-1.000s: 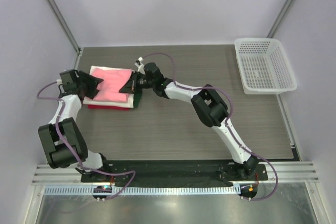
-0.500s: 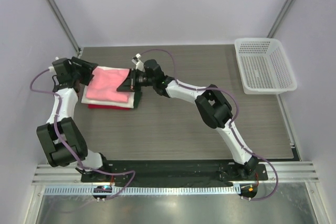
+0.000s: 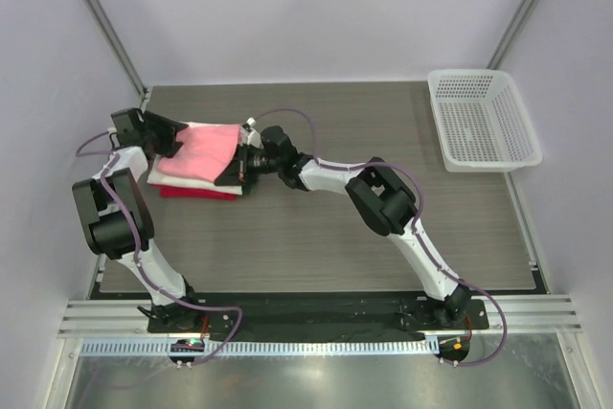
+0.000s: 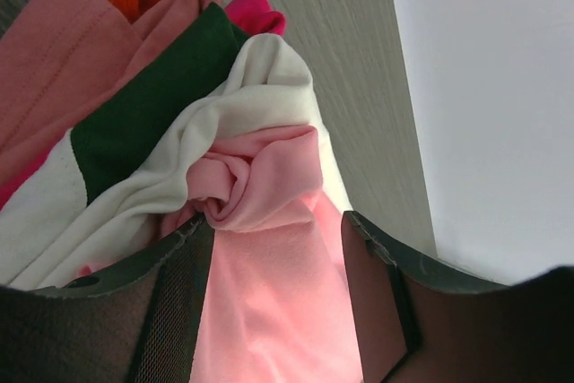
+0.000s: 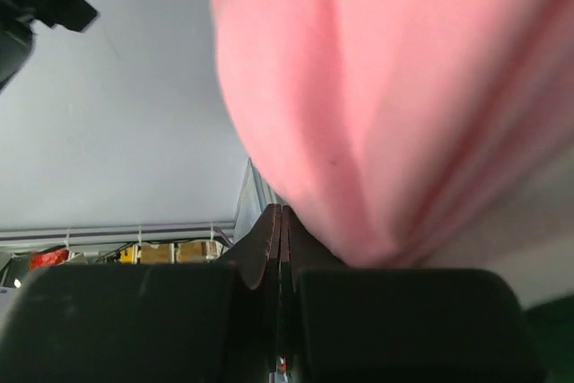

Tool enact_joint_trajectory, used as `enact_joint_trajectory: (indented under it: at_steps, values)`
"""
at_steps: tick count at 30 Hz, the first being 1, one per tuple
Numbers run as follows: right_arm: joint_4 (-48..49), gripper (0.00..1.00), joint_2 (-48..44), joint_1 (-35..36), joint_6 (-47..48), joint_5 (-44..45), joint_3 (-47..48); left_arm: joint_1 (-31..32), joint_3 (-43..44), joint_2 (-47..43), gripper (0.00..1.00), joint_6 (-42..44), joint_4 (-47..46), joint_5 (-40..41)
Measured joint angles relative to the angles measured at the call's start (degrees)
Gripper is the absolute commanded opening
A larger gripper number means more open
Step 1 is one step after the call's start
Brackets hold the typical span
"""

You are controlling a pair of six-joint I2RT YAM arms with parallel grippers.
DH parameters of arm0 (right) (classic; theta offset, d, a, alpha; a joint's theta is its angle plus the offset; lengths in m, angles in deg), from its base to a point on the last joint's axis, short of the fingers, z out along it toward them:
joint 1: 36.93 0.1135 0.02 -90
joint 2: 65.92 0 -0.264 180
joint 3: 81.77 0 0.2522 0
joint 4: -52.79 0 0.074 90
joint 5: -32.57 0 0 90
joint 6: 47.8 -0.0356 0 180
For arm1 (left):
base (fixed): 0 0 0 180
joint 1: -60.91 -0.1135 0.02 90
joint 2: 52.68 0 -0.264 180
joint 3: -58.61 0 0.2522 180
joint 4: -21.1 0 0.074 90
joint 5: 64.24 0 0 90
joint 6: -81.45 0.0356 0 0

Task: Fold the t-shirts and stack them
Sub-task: Neatly place the folded tshirt to the corner

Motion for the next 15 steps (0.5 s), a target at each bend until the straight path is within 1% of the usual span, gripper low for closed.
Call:
enact_joint_trajectory:
  at_steps: [5,8,9,11,14,15]
  values:
    - [0.20,0.03,0.13,-1.14,0.17,0.00,-5.20,0.02,2.32,0.44,0.60,0.66,0.48,-0.59]
    - [-0.13,0.06,-0.74,-1.64,1.07,0.02,-9.03,0.02,2.49,-0.83,0.61,1.97,2.08,0.57]
    - [-0.26,0.10,-1.33,-1.75,1.49,0.07,-10.27,0.02,2.47,-1.79,0.62,2.49,2.95,1.36]
    - [-0.94,0.14,-2.99,-1.90,2.56,0.04,-13.20,0.00,1.97,-4.59,0.63,3.61,4.74,3.37]
    - [-3.23,0.21,-8.28,-2.43,5.51,0.76,-18.58,0.07,0.46,-12.22,0.65,5.38,6.93,6.27]
    - [-4.09,0.22,-9.27,-2.54,6.71,1.11,-19.96,0.37,0.11,-14.91,0.65,6.03,7.50,7.06]
